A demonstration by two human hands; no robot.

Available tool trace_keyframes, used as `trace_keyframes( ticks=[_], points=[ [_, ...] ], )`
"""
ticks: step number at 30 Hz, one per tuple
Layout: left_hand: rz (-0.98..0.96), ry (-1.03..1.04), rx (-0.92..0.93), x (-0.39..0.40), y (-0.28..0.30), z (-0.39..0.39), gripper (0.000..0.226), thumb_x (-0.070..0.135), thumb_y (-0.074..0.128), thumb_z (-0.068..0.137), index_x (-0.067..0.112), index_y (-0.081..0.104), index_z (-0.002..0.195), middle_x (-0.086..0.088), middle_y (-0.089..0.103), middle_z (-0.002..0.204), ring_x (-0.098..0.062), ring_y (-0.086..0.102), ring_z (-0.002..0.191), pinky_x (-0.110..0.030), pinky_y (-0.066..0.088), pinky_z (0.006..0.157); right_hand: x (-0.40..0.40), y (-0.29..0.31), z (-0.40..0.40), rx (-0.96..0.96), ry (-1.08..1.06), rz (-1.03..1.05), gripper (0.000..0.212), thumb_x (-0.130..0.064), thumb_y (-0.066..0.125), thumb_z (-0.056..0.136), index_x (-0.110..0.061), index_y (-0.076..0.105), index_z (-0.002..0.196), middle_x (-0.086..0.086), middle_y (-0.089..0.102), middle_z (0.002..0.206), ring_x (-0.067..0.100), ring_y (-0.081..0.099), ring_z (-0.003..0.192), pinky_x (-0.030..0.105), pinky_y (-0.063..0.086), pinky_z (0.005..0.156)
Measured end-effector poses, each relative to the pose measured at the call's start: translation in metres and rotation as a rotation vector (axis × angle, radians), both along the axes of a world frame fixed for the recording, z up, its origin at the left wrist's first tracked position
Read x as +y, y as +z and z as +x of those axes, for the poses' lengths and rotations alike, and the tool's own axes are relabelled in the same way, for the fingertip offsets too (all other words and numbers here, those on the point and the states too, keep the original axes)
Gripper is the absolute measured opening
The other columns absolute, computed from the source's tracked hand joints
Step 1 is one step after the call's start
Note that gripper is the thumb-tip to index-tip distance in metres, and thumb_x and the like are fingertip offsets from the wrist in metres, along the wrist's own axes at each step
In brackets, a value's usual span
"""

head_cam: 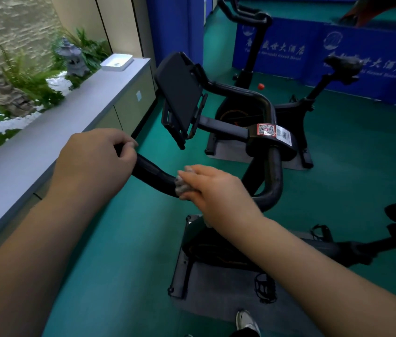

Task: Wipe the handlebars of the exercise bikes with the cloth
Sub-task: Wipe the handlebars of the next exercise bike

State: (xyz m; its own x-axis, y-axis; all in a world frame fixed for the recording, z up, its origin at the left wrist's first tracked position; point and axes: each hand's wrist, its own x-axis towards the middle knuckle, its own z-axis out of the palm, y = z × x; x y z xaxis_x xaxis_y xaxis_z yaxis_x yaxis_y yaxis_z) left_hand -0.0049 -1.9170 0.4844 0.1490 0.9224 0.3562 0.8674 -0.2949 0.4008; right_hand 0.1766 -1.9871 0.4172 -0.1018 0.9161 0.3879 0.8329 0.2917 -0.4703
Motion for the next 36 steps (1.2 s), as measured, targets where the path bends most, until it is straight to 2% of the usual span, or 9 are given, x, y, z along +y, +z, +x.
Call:
trace_keyframes(
  ticks=[2, 7, 12, 16, 18, 21, 26, 33, 36],
  points=[
    [-0.007, 0.001, -0.015, 0.0, 0.0, -0.001, 0.021, 0.027, 0.051, 0.088, 0.027, 0.071, 0.093, 0.005, 0.068, 0.086, -0.016, 0.057, 0.073, -0.027, 0.042, 0.065, 0.002, 0.001, -0.007, -0.034, -0.001, 0.005, 0.022, -0.012, 0.062, 0.084, -0.009, 0.069, 0.104, 0.008, 0.067, 0.105, 0.024, 0.064, 0.095, 0.03, 0.052, 0.082],
    [-0.01, -0.023, -0.03, -0.002, 0.0, -0.002, 0.021, 0.027, 0.052, 0.088, 0.027, 0.072, 0.093, 0.005, 0.067, 0.082, -0.015, 0.058, 0.069, -0.027, 0.043, 0.061, -0.028, -0.008, 0.039, 0.042, 0.031, 0.049, 0.029, -0.008, 0.062, 0.08, -0.005, 0.07, 0.108, 0.01, 0.068, 0.113, 0.007, 0.059, 0.099, 0.0, 0.035, 0.093],
    [0.142, -0.074, 0.097, -0.005, -0.003, 0.002, 0.022, 0.019, 0.052, 0.087, 0.016, 0.074, 0.091, 0.002, 0.068, 0.081, -0.025, 0.053, 0.09, -0.039, 0.044, 0.078, -0.048, -0.021, 0.074, 0.034, -0.143, 0.063, 0.03, -0.015, 0.064, 0.083, -0.013, 0.07, 0.112, -0.004, 0.066, 0.115, 0.009, 0.059, 0.107, 0.043, 0.04, 0.107],
    [0.216, -0.247, 0.189, -0.024, -0.009, 0.025, 0.023, 0.02, 0.052, 0.084, 0.016, 0.074, 0.091, 0.001, 0.073, 0.091, -0.02, 0.056, 0.086, -0.038, 0.041, 0.086, -0.033, -0.023, 0.046, 0.027, -0.127, 0.12, 0.029, -0.014, 0.062, 0.083, -0.008, 0.07, 0.11, 0.005, 0.068, 0.11, 0.025, 0.063, 0.101, 0.048, 0.047, 0.097],
    [0.196, -0.363, 0.212, -0.036, -0.016, 0.042, 0.021, 0.022, 0.054, 0.084, 0.018, 0.073, 0.09, 0.003, 0.073, 0.09, -0.016, 0.058, 0.081, -0.033, 0.04, 0.084, -0.035, -0.026, 0.052, -0.001, -0.094, 0.118, 0.031, -0.014, 0.062, 0.083, -0.008, 0.068, 0.113, 0.006, 0.067, 0.113, 0.025, 0.062, 0.103, 0.044, 0.047, 0.097],
    [0.134, -0.501, 0.264, -0.044, -0.031, 0.064, 0.023, 0.03, 0.054, 0.082, 0.019, 0.073, 0.089, 0.005, 0.073, 0.089, -0.019, 0.059, 0.081, -0.035, 0.044, 0.082, -0.046, -0.03, 0.085, -0.033, -0.054, 0.149, 0.029, -0.019, 0.057, 0.087, -0.006, 0.069, 0.11, 0.008, 0.066, 0.111, 0.019, 0.058, 0.103, 0.019, 0.041, 0.099],
    [0.026, -0.563, 0.34, -0.045, -0.043, 0.087, 0.037, 0.048, 0.044, 0.083, 0.024, 0.071, 0.093, 0.009, 0.07, 0.085, -0.021, 0.059, 0.082, -0.039, 0.047, 0.076, -0.043, -0.037, 0.127, -0.048, -0.152, 0.183, 0.025, -0.018, 0.057, 0.087, -0.005, 0.071, 0.104, 0.011, 0.063, 0.111, 0.032, 0.056, 0.102, 0.042, 0.046, 0.091],
    [-0.039, -0.521, 0.324, -0.041, -0.04, 0.098, 0.035, 0.053, 0.044, 0.086, 0.032, 0.071, 0.089, 0.013, 0.066, 0.082, -0.015, 0.053, 0.08, -0.037, 0.045, 0.076, -0.043, -0.042, 0.114, -0.034, -0.025, 0.214, 0.029, -0.021, 0.054, 0.089, -0.006, 0.071, 0.107, 0.01, 0.061, 0.11, 0.024, 0.047, 0.103, 0.017, 0.029, 0.098],
    [-0.07, -0.481, 0.274, -0.04, -0.04, 0.099, 0.029, 0.052, 0.046, 0.089, 0.035, 0.07, 0.088, 0.016, 0.064, 0.081, -0.012, 0.051, 0.083, -0.037, 0.043, 0.08, -0.022, -0.038, 0.144, 0.041, -0.123, 0.179, 0.028, -0.025, 0.056, 0.087, -0.008, 0.073, 0.101, 0.009, 0.052, 0.11, 0.016, 0.039, 0.103, 0.007, 0.022, 0.097]
  ],
)
